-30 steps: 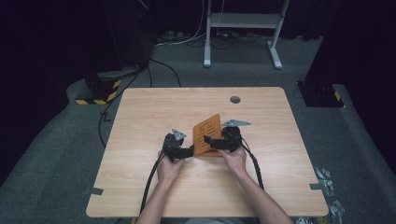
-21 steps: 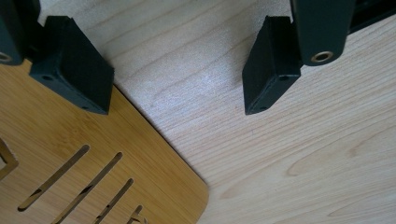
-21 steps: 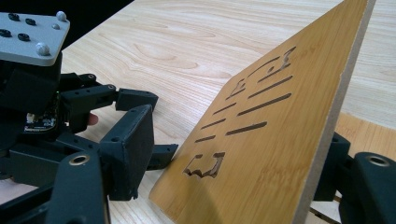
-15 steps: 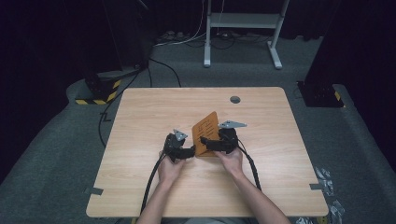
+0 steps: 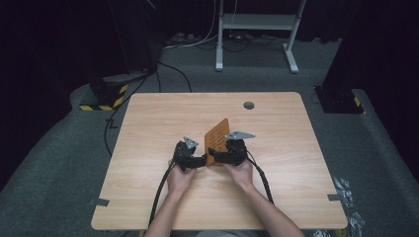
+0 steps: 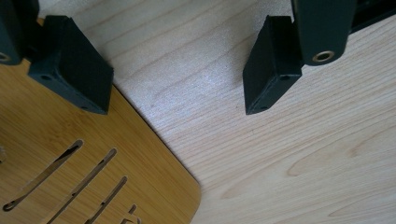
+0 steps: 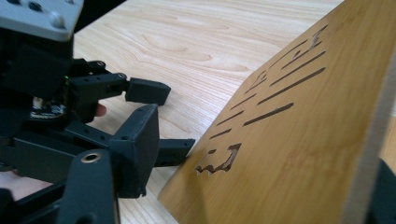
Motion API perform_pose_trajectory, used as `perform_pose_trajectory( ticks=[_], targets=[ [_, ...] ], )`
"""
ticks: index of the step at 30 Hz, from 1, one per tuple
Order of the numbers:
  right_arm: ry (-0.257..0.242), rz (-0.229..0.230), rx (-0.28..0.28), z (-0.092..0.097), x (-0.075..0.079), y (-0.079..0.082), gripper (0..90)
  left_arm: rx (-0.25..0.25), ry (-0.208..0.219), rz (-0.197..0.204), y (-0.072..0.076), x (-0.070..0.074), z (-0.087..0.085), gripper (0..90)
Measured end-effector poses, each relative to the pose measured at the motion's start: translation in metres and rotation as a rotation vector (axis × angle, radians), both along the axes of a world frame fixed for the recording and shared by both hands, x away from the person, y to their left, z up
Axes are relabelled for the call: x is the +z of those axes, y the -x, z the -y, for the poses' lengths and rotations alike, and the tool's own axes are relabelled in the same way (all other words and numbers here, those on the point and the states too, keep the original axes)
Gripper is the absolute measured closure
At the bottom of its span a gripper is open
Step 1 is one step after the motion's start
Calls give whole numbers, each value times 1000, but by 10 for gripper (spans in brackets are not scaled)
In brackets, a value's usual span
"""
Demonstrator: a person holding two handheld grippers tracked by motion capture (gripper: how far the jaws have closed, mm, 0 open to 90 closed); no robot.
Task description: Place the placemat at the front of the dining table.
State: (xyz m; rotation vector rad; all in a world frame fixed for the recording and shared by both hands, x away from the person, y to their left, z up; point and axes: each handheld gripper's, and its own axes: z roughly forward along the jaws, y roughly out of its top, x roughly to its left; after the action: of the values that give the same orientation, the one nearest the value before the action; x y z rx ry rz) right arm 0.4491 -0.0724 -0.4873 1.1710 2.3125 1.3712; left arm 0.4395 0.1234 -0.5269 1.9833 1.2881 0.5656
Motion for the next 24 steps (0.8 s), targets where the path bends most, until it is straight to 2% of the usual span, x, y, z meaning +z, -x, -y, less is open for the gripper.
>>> perform_pose_trajectory(
  ticks=[4,9,16,20,24],
  targets=[
    [10,-10,-11,0,-3,-1,444,-2,-1,0,0,0,0,245],
    [-1,-22,-28,5,-6,-3,531,0,0,0,0,0,0,245],
    [-31,-52,-31,10,-8,-5,587,0,0,0,0,0,0,245],
    [-37,-43,-21,9,-8,-4,615,2,0,0,0,0,0,243],
    [-50,-33,-13,9,-8,-3,683,-4,1,0,0,0,0,238]
  ],
)
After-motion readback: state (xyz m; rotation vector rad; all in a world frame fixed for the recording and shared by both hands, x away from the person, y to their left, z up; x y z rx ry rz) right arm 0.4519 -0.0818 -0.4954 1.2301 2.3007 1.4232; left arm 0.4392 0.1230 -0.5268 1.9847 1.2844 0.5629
